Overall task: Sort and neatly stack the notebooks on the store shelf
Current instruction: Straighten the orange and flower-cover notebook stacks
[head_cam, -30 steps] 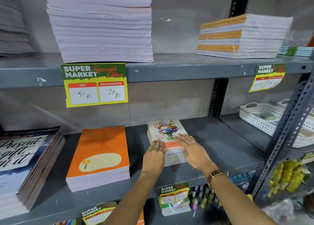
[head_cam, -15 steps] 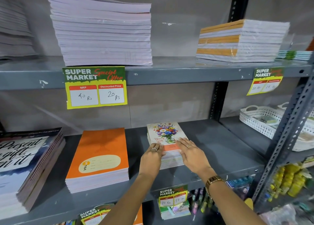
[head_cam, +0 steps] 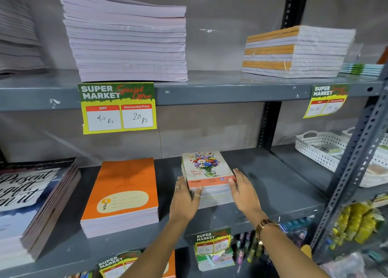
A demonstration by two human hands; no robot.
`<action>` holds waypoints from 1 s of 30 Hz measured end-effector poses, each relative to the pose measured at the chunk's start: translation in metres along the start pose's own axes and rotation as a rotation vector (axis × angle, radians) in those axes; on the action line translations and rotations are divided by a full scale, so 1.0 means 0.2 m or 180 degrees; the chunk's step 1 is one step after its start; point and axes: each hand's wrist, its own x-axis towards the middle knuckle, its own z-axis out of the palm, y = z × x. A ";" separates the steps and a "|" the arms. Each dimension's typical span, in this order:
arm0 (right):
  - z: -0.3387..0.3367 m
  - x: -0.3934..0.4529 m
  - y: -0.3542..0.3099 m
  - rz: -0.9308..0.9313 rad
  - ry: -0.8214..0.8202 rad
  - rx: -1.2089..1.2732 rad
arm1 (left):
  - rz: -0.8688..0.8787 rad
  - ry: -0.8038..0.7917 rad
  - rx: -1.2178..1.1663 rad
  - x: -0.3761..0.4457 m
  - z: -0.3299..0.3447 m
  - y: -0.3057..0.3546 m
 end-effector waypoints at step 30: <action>-0.03 0.01 -0.04 0.0185 -0.0349 0.0262 | -0.0161 -0.0394 -0.0129 -0.02 0.00 0.04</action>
